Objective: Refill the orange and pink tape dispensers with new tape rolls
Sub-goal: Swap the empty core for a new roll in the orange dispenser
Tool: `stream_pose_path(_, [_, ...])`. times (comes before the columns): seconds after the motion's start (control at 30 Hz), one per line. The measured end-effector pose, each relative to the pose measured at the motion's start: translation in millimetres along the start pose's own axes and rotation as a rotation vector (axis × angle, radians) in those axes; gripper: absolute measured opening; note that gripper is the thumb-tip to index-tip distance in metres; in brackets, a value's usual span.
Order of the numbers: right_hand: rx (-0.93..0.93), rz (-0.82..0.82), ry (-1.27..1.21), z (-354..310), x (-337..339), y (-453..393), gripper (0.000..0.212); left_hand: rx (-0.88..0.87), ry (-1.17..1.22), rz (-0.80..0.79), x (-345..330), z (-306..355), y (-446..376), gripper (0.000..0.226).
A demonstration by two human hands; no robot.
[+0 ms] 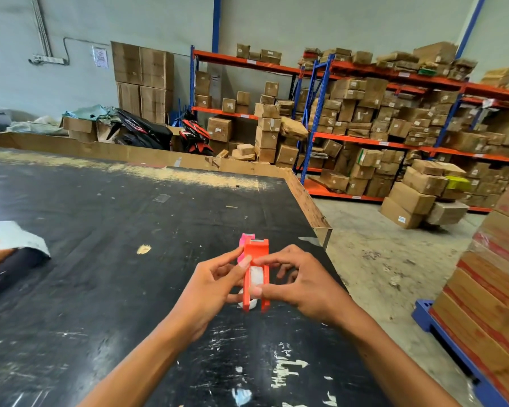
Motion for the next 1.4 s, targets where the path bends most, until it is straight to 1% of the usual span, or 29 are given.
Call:
stream_pose_path(0.13, [0.021,0.025,-0.053,-7,1,3,0.025,0.0,0.005,-0.013,3,3,4,0.029])
stream_pose_path(0.23, [0.041,0.036,-0.095,-12,1,2,0.009,-0.002,-0.017,-0.011,5,2,5,0.029])
stream_pose_path(0.4, [0.12,0.007,-0.061,-20,-4,-4,0.007,-0.001,-0.062,-0.031,6,1,3,0.034])
stream_pose_path(0.57, [0.194,0.133,-0.083,-30,17,-26,0.01,-0.014,-0.068,-0.099,0,3,0,0.033])
stream_pose_path(0.63, [0.17,0.127,-0.074,-27,21,-36,0.011,-0.032,-0.08,-0.122,-3,4,-1,0.034])
stream_pose_path(0.77, [0.038,0.039,-0.073,-9,16,-53,0.018,-0.049,-0.112,-0.13,-6,4,-9,0.039])
stream_pose_path(0.9, [-0.07,-0.016,-0.136,4,12,-64,0.019,-0.028,-0.109,-0.148,-12,3,-13,0.038])
stream_pose_path(1.0, [-0.097,-0.022,-0.145,13,12,-73,0.013,-0.034,-0.144,-0.164,-17,3,-20,0.044])
stream_pose_path(1.07, [-0.112,-0.037,-0.144,20,12,-80,0.01,-0.038,-0.15,-0.174,-21,3,-28,0.044])
stream_pose_path(1.13, [-0.121,-0.058,-0.108,26,13,-86,0.013,-0.029,-0.138,-0.182,-24,3,-36,0.044])
stream_pose_path(1.23, [-0.133,-0.081,-0.073,37,16,-98,0.021,-0.034,-0.153,-0.198,-32,-1,-49,0.051])
stream_pose_path(1.33, [-0.16,-0.103,-0.065,54,16,-110,0.021,-0.046,-0.158,-0.191,-38,-6,-63,0.045])
stream_pose_path(1.4, [-0.204,-0.113,-0.112,68,16,-119,0.018,-0.027,-0.154,-0.175,-44,-11,-72,0.04])
Point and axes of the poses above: each hand's wrist, its own y-axis away from the middle knuckle, its own x-axis out of the back of the hand, z = x × y, the point moved 9 cm from there along -y, towards the middle knuckle, and after that the axes turned 12 degrees about z, right-handed, at the moved point
